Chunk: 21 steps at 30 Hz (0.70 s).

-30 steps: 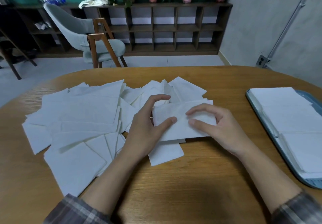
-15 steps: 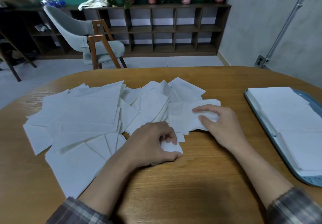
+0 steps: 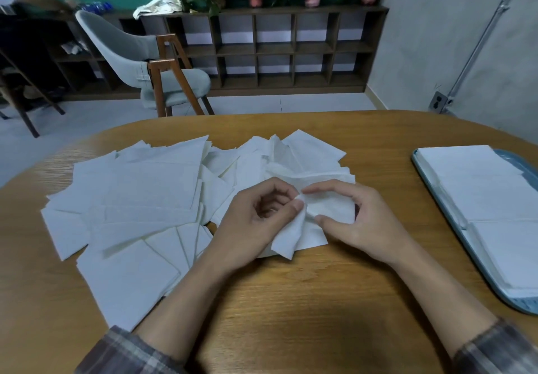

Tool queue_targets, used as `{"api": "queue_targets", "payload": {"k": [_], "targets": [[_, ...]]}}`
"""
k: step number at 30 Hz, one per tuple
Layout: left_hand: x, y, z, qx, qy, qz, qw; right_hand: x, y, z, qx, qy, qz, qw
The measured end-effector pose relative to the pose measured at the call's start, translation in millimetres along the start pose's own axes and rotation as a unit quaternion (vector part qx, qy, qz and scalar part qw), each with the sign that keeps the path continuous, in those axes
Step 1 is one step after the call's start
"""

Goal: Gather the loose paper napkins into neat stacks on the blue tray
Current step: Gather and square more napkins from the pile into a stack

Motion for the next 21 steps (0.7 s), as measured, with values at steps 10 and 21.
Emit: {"api": "queue_targets", "payload": {"k": [10, 21], "targets": [[-1, -3, 6, -0.013, -0.05, -0.022, 0.998, -1, 3, 1, 0.043, 0.076, 0.08, 0.993], [-13, 5, 4, -0.03, -0.056, 0.085, 0.994, -6, 6, 0, 0.147, 0.272, 0.052, 0.95]]}}
Point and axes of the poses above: each hand's wrist, its own y-axis towards the middle knuckle, its own x-axis out of the palm, z = x × y, the point moved 2 cm from there along y, towards the middle knuckle, and after that the axes turned 10 degrees about z, right-handed, at the moved point
